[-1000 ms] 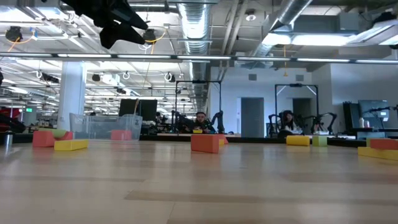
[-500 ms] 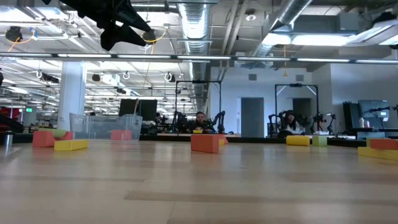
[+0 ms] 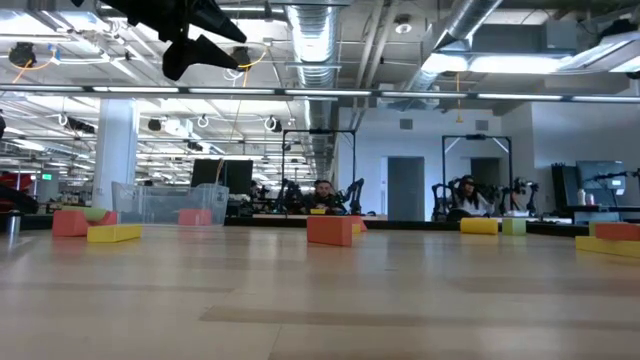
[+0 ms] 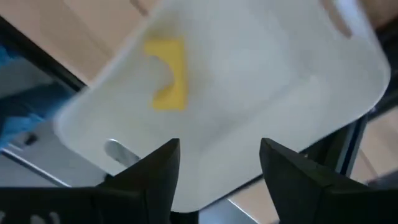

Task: Sort & place blocks by color
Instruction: Put the orange block into the white transparent bin

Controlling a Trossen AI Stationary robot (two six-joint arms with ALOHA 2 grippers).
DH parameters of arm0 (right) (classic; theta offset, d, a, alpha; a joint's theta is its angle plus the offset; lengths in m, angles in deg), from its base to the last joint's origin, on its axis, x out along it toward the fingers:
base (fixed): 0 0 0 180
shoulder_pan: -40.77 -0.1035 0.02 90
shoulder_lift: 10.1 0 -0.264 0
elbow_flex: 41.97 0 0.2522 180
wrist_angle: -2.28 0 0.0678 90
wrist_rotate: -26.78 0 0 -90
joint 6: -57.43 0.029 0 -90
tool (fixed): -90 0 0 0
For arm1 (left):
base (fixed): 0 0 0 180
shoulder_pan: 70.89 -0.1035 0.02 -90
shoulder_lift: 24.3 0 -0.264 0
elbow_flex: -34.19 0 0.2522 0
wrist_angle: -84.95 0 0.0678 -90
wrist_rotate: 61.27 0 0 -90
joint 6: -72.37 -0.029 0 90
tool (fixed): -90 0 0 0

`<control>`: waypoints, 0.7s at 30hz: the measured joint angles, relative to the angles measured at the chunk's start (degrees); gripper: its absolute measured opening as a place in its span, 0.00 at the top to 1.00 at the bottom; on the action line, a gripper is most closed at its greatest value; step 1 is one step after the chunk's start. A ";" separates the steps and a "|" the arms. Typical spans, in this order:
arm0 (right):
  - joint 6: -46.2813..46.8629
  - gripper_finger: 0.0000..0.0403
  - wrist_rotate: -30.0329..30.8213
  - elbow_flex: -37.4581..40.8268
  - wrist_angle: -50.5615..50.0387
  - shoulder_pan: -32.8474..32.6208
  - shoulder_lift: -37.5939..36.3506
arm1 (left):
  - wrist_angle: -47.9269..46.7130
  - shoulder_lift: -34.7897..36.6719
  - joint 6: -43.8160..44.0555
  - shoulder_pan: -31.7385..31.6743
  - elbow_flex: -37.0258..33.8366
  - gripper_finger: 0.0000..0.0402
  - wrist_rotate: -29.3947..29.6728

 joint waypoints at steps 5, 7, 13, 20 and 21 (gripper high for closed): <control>-1.40 0.39 10.93 -0.04 -5.65 2.25 -8.03 | -0.47 0.00 0.12 0.00 0.00 0.43 3.37; -1.65 0.39 17.56 -0.04 -9.37 4.20 -11.44 | -1.49 0.00 0.15 0.00 0.00 0.43 4.08; -12.40 0.39 30.35 0.12 -12.74 17.85 -18.37 | -3.55 0.00 7.06 0.02 0.00 0.43 -1.21; -42.19 0.39 29.30 4.01 -6.01 46.41 -21.83 | -4.22 0.00 6.78 0.18 0.00 0.43 -2.15; -45.51 0.39 27.87 5.59 -3.41 51.08 -22.79 | -3.94 0.00 6.68 0.17 0.00 0.43 -1.52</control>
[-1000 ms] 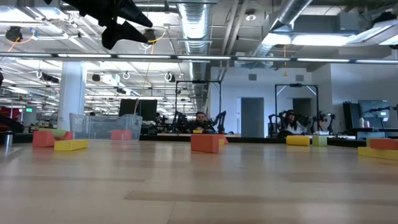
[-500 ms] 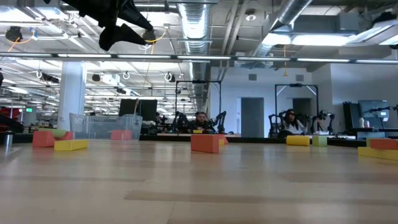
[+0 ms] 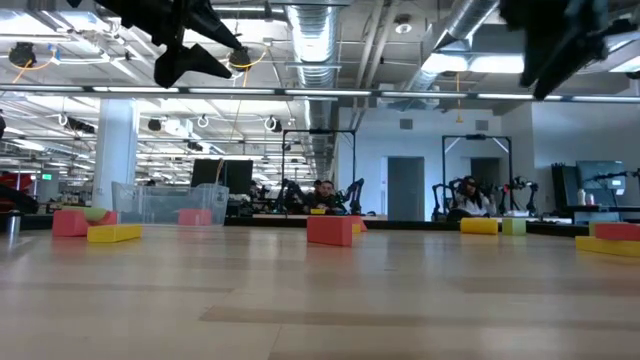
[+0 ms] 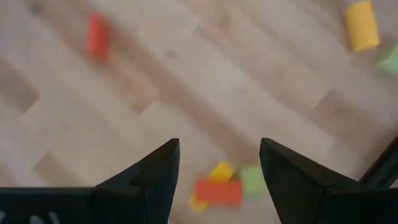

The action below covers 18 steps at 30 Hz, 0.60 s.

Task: Sort & place blocks by color
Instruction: Put the orange block into the white transparent bin

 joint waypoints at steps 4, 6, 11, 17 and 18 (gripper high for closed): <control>-11.34 0.39 -2.29 5.62 10.65 19.43 -2.52 | 1.81 0.00 -0.09 -0.02 0.00 0.43 3.94; -15.04 0.39 -2.14 6.70 12.83 28.91 -2.30 | 2.75 0.00 0.64 -0.02 0.00 0.43 5.42; -30.07 0.39 -2.82 6.84 13.49 49.86 3.49 | 3.37 0.00 4.31 0.14 0.02 0.43 5.05; -40.61 0.39 -9.73 6.11 16.39 63.63 15.98 | 2.71 -0.02 4.29 0.42 0.02 0.43 5.11; -41.16 0.39 -9.77 5.75 16.50 64.72 17.90 | 2.29 -0.02 3.81 0.42 0.02 0.43 5.13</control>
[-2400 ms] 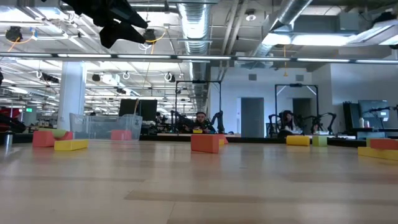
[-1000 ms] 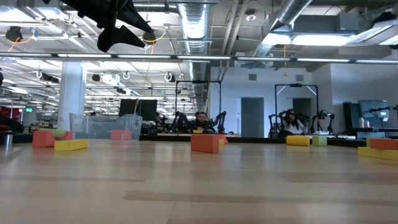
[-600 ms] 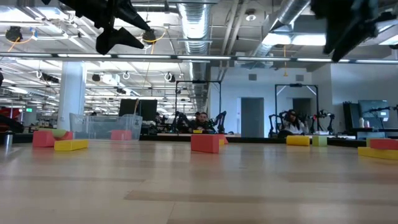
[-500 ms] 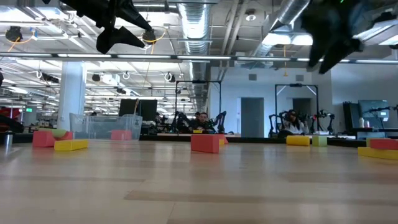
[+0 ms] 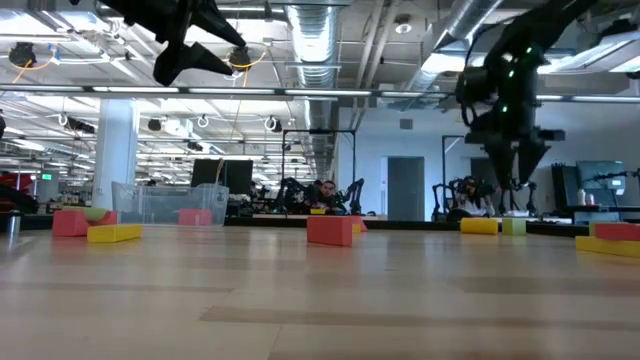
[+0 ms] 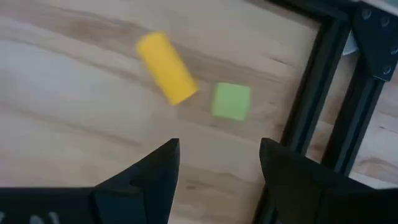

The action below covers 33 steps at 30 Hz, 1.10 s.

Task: Sort & place blocks by color
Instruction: Put the orange block into the white transparent bin

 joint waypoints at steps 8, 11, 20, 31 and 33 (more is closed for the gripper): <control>-2.75 0.39 -0.26 -4.49 2.58 2.34 11.98 | -5.25 0.00 -1.10 -0.02 0.00 0.43 -1.41; -2.82 0.39 0.04 -5.32 1.73 4.23 15.65 | -6.62 0.00 -1.60 -0.02 0.00 0.43 -1.42; -3.04 0.39 -0.69 -8.57 -1.34 5.26 20.84 | -7.41 0.00 -1.85 -0.02 0.00 0.43 -1.43; -3.19 0.39 -6.11 -9.42 -2.80 6.88 20.94 | -7.59 0.00 -3.53 -0.02 0.00 0.43 -1.39; -3.52 0.39 -6.01 -9.42 -2.61 6.85 20.37 | -7.57 0.00 -4.15 -0.02 0.00 0.43 -1.39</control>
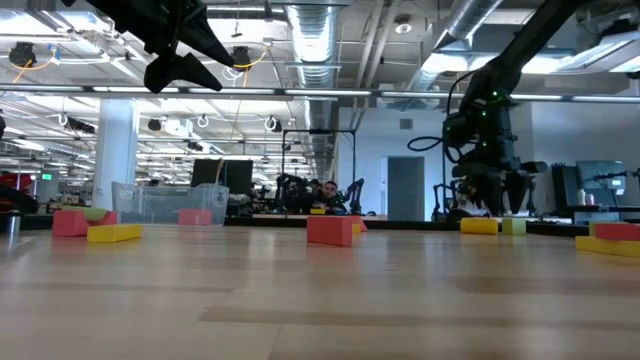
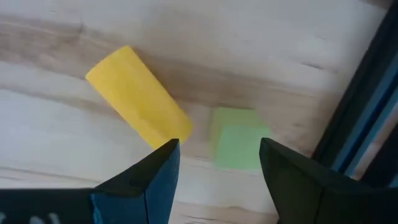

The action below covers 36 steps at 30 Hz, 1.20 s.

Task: Sort & place blocks by color
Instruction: Put the orange block into the white transparent bin

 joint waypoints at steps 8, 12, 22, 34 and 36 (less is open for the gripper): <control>-2.85 0.39 0.08 0.00 2.06 -3.98 -5.57 | 0.00 0.00 -1.30 -1.01 0.00 0.43 0.24; -6.98 0.39 -0.53 -0.06 3.65 -6.26 -4.61 | 0.01 0.00 -2.42 -2.16 0.00 0.43 0.24; -13.06 0.39 1.88 -5.34 1.81 -7.62 5.63 | 0.04 0.00 -2.74 -4.79 0.00 0.43 -3.27; -23.69 0.39 4.79 -21.38 -18.50 -9.22 21.89 | 0.02 0.00 -2.66 -5.70 0.00 0.43 -4.50; -23.74 0.39 5.15 -24.08 -21.35 -9.91 23.93 | 0.01 0.00 -2.66 -5.70 0.00 0.43 -4.50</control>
